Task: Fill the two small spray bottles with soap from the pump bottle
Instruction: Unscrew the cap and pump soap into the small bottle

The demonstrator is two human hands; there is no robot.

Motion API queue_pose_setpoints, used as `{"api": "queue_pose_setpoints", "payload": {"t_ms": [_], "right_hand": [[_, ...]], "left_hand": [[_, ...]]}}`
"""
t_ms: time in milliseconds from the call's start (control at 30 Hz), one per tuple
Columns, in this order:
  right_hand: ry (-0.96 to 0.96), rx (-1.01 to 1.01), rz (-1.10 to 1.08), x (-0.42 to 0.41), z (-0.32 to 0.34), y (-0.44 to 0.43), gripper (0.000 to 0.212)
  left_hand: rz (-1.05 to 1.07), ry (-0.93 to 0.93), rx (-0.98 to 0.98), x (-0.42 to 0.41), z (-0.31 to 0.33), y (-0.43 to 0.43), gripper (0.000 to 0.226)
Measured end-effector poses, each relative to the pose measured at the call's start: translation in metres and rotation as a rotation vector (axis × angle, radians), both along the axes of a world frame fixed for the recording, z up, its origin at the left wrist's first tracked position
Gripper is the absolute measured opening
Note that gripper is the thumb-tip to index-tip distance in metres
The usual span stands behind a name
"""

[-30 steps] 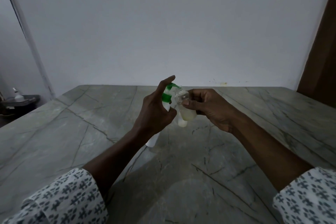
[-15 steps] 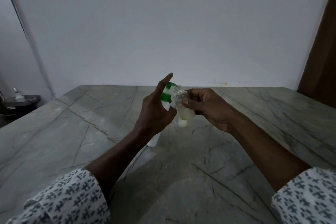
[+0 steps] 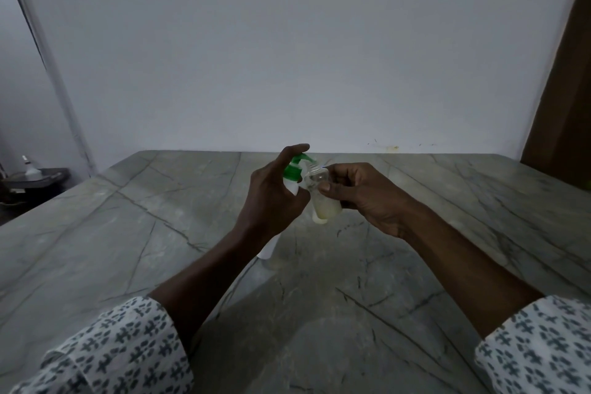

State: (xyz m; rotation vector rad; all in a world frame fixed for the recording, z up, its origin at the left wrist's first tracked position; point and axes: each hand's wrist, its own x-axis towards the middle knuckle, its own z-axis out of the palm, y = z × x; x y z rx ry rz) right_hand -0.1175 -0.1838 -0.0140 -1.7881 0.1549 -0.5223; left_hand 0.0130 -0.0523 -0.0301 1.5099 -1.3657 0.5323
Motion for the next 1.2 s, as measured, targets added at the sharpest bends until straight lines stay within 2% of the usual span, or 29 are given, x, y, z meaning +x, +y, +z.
{"api": "queue_pose_setpoints", "payload": {"t_ms": [200,367,633,867,1033,1200], "right_hand": [[-0.015,0.02,0.002,0.0015,0.0031,-0.0008,0.032],[-0.007,0.009,-0.014,0.001,0.0013,-0.0025,0.034],[0.027,-0.048,-0.026,0.0001,-0.0014,-0.0009,0.034],[-0.009,-0.031,-0.016,-0.0024,0.0028,-0.0028,0.032],[-0.008,-0.047,-0.028,-0.0038,0.0023,-0.0036,0.031],[-0.037,-0.147,-0.081,-0.0078,0.0073,-0.0067,0.036]], "left_hand": [[-0.029,-0.016,0.01,-0.0005,-0.0005,-0.0014,0.08],[-0.026,-0.026,0.013,0.0,-0.0006,-0.0021,0.076],[0.007,-0.021,-0.007,-0.0003,-0.0006,-0.0019,0.056],[-0.033,-0.034,0.015,-0.0057,0.0017,0.0017,0.079],[-0.029,-0.019,0.031,-0.0046,0.0028,0.0012,0.075],[-0.023,0.0,0.056,-0.0068,0.0046,0.0032,0.074]]}}
